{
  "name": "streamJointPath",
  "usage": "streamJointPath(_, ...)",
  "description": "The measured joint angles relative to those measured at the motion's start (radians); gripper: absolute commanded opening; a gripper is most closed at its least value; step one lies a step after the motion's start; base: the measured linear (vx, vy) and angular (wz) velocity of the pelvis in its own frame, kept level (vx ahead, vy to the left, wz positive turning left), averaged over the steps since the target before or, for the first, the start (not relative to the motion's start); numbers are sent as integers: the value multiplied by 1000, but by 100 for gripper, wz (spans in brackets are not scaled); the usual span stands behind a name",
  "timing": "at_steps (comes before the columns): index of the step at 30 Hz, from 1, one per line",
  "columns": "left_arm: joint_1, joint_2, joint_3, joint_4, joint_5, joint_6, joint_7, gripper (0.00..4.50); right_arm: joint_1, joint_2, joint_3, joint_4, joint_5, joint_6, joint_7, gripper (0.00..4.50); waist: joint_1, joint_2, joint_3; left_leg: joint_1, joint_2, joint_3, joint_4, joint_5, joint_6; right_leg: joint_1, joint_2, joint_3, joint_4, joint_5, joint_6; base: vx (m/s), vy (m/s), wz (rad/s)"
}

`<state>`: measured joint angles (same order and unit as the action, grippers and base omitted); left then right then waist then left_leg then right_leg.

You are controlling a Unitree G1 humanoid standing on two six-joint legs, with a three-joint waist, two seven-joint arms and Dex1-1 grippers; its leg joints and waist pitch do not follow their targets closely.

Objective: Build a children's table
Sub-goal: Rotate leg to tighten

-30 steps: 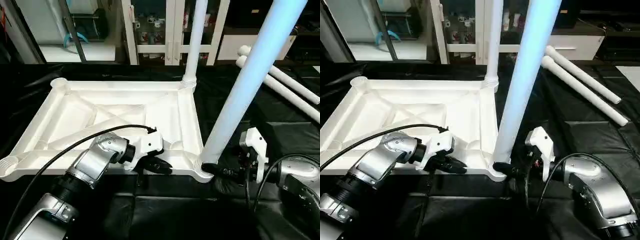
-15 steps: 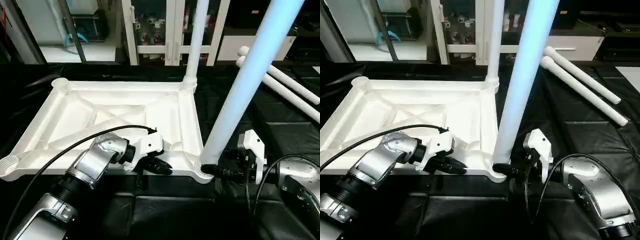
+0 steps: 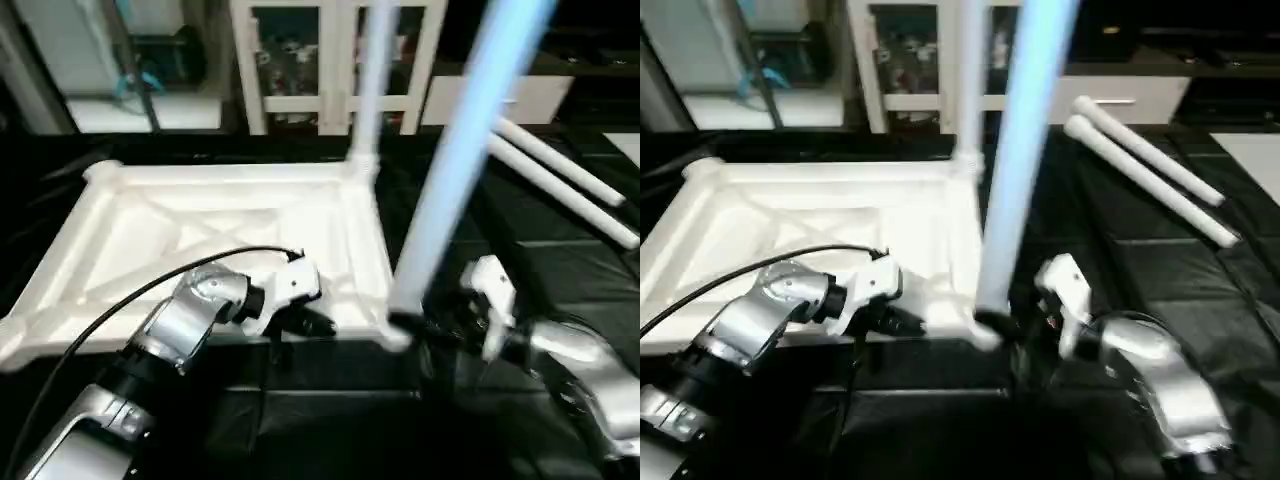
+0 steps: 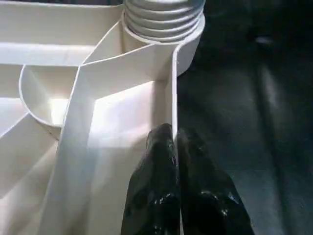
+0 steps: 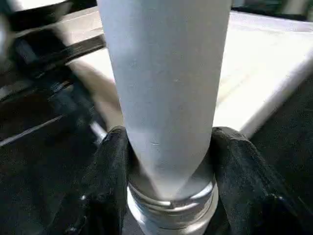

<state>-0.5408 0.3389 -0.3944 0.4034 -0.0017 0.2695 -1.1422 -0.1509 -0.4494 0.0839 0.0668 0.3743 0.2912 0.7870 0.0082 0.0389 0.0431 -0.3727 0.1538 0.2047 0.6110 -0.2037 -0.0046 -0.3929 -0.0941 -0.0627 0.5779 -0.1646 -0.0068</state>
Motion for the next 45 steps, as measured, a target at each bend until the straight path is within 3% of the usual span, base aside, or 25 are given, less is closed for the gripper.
streamJointPath(6, -44, -132, 47, 105, 39, 58, 233, 0, -149, 196, -50, 239, -67, -54, -268, 209, -43, 0, 1, 6, -1, -10, 5, 0, 0, 7, -1, -9, -8, -2, 3, -37, 9, -5)
streamJointPath(9, -71, -249, 97, 166, 56, 120, 427, 0, -272, 283, -70, 420, -112, -113, -445, 209, -78, 12, 8, 7, 0, -30, 5, -1, 0, 18, -3, -39, -35, -2, 3, -61, 26, -8)
streamJointPath(10, -91, -300, 112, 195, 67, 138, 510, 0, -325, 311, -85, 487, -131, -132, -530, 209, -88, 19, 12, 5, 1, -36, 4, -1, 0, 29, -5, -53, -40, -5, 1, -72, 29, -4)
streamJointPath(12, -103, -346, 120, 220, 69, 147, 586, 0, -358, 340, -97, 544, -138, -159, -607, 209, -85, 15, 16, 6, 1, -29, -1, -1, 0, 28, -14, -57, -7, -21, -15, -77, 10, -1)
streamJointPath(13, -111, -372, 121, 241, 70, 147, 631, 0, -379, 355, -107, 584, -142, -174, -648, 209, -82, 1, 15, 15, 0, -10, -3, 0, -1, 29, -18, -46, 29, -36, -20, -3, -76, 10)
streamJointPath(14, -117, -382, 122, 251, 70, 146, 654, 0, -396, 363, -109, 607, -144, -184, -670, 209, -77, -10, 15, 26, -1, -2, -2, -1, -1, 21, -18, -30, 35, -40, -9, -3, -76, 10)
streamJointPath(15, -121, -388, 124, 258, 71, 146, 668, 0, -408, 369, -112, 626, -149, -193, -684, 209, -78, -15, 17, 26, -4, -4, 16, -18, -13, 11, -21, -33, 31, -40, -3, 11, -81, 1)
streamJointPath(16, -123, -388, 127, 259, 71, 145, 675, 0, -427, 377, -112, 647, -153, -200, -693, 209, -68, -15, 19, 25, -2, -32, 47, -63, -12, 10, -31, -56, 30, -40, -2, 42, -3, -27)
streamJointPath(17, -132, -388, 132, 260, 72, 145, 678, 0, -440, 382, -115, 663, -156, -215, -699, 209, -61, 3, 14, 22, -4, -53, 48, -57, -21, 8, -33, -75, 28, -39, 0, 42, -3, -27)
streamJointPath(18, -137, -389, 133, 264, 75, 145, 681, 0, -445, 385, -119, 677, -160, -229, -703, 209, -61, 3, 14, 14, -3, -64, 44, -49, -29, 7, -31, -87, 22, -39, 0, 52, 0, -12)
streamJointPath(20, -139, -386, 136, 268, 84, 144, 688, 0, -468, 399, -128, 724, -173, -257, -706, 209, -72, 3, 12, 11, 7, -64, 36, -47, -30, 8, -19, -89, -1, -32, -10, 0, 0, 0)
streamJointPath(22, -140, -380, 142, 272, 86, 141, 689, 0, -490, 406, -129, 773, -179, -289, -706, 209, -87, 3, 12, 6, 7, -63, 35, -48, -30, 9, -18, -89, -8, -24, -24, 0, 0, 0)
streamJointPath(25, -141, -375, 141, 274, 85, 136, 688, 0, -492, 406, -129, 789, -186, -321, -700, 209, -92, 3, 12, 8, 6, -63, 33, -48, -30, 10, -18, -91, -14, -24, -24, 0, 0, 0)
streamJointPath(27, -141, -360, 136, 274, 85, 127, 674, 0, -488, 403, -129, 785, -186, -330, -679, 264, -93, 4, 12, 7, 7, -63, 30, -48, -30, 10, -18, -92, -18, -24, -24, 0, 0, 0)
streamJointPath(29, -141, -352, 132, 274, 84, 117, 655, 0, -471, 401, -141, 769, -173, -341, -639, 279, -93, 5, 13, 7, 6, -62, 29, -48, -30, 10, -18, -92, -19, -24, -24, 0, 0, 0)
streamJointPath(33, -139, -323, 120, 257, 84, 106, 603, 0, -416, 389, -151, 718, -150, -336, -563, 319, -87, 7, 14, 6, 7, -61, 26, -48, -30, 9, -18, -90, -19, -22, -26, 0, 0, 0)
streamJointPath(36, -121, -276, 93, 206, 81, 106, 522, 0, -341, 353, -121, 592, -144, -296, -494, 341, -84, 8, 14, 5, 7, -58, 25, -48, -30, 8, -19, -87, -18, -10, -27, 0, 0, 0)
streamJointPath(40, -38, -141, 29, 38, 35, 94, 274, 0, -173, 189, -51, 325, -98, -156, -265, 385, -60, 8, 14, 7, 9, -51, 21, -47, -31, 8, -18, -79, -14, 12, -20, 35, -15, 6)
streamJointPath(43, -21, -82, -12, -22, 28, 59, 156, 0, -130, 111, -13, 192, -58, -86, -135, 410, -41, 12, 12, 8, 13, -33, 15, -46, -31, -1, -17, -58, -3, 12, -10, 76, -26, 12)
streamJointPath(45, -8, -57, -27, -57, 15, 48, 103, 0, -97, 54, 3, 123, -26, -60, -57, 427, -24, 16, 10, 6, 16, -27, 14, -36, -22, -8, -17, -53, 3, 5, -7, 72, -10, 5)
